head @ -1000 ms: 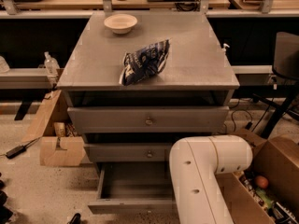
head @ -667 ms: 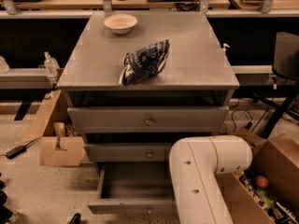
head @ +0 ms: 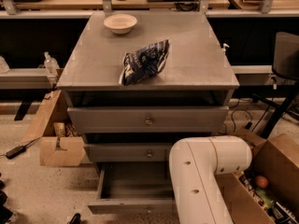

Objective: Open bottom drawer

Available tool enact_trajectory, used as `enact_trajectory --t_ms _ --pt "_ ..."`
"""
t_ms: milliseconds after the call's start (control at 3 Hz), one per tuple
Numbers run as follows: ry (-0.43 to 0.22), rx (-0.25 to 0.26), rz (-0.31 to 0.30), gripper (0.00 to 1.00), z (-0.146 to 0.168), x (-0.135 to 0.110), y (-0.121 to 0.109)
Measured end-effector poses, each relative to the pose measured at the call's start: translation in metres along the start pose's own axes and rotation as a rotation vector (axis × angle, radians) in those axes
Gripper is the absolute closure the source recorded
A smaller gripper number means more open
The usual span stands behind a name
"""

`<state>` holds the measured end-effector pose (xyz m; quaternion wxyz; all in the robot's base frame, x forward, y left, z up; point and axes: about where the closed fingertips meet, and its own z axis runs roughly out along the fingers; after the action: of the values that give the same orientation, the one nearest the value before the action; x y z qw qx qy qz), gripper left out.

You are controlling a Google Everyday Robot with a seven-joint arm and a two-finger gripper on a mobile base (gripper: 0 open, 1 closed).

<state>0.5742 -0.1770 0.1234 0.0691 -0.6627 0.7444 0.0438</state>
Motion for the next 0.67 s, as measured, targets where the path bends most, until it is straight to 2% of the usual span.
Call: enact_trajectory --t_ms 333,667 --pt "0.005 -0.007 -0.003 1.0 0.0014 -0.0005 0.0034" --pt "0.015 -0.015 -0.011 1.0 0.002 -0.0018 0.0074"
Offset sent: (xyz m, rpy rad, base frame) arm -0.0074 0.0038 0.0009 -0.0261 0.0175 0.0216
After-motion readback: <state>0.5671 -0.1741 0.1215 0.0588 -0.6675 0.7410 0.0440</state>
